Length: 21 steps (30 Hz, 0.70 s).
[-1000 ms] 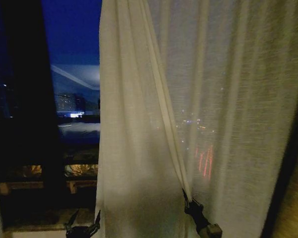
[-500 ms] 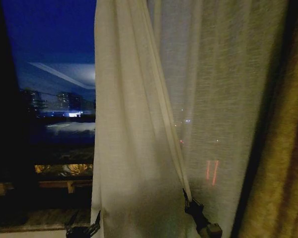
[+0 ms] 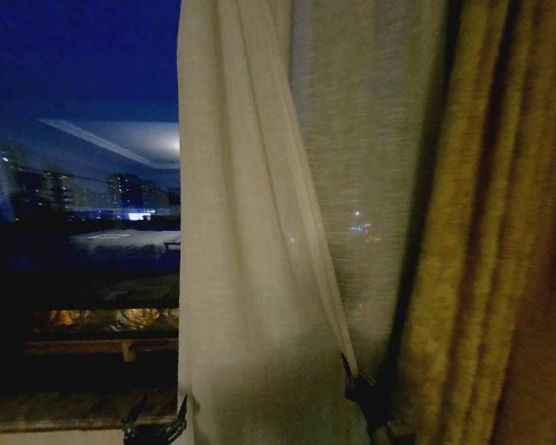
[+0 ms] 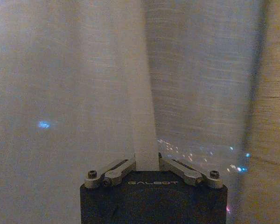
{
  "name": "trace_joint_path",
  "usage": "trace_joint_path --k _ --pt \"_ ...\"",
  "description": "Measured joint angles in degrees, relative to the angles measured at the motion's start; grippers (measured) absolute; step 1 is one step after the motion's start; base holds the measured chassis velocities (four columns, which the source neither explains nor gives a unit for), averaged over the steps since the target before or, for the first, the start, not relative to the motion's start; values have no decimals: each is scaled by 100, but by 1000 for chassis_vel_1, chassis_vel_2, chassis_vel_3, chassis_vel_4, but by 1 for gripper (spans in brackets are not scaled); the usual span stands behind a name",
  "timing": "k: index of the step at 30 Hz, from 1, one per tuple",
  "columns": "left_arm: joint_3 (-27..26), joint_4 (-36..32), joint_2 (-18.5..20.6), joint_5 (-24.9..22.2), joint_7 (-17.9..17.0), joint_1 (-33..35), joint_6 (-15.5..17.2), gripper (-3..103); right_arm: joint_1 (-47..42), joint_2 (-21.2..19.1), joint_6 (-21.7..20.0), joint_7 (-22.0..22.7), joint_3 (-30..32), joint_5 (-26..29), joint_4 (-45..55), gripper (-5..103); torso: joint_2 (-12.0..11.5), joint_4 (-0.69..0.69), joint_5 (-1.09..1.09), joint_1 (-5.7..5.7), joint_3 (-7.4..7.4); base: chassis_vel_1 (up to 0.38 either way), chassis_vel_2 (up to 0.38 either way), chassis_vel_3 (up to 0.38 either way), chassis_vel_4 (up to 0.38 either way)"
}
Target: Open the curtains by pulling them apart, changing their state from closed to fully open.
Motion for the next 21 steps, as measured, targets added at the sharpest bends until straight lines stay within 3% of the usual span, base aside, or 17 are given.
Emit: trace_joint_path --k 9,15,21 --pt "19 62 -6 -6 -2 -20 -1 100 -55 -3 139 134 -111 -25 14 1 0 -4 4 -1 0 -215 -224 215 210" --pt "21 137 20 -5 -6 -71 9 100 -62 2 192 181 -108 -101 -18 1 1 2 -6 0 -1 -3 -10 2 -10" --pt "60 152 -1 4 -8 -102 31 100 -66 1 256 177 -105 -104 -27 1 0 0 1 -1 0 80 95 -80 -61"
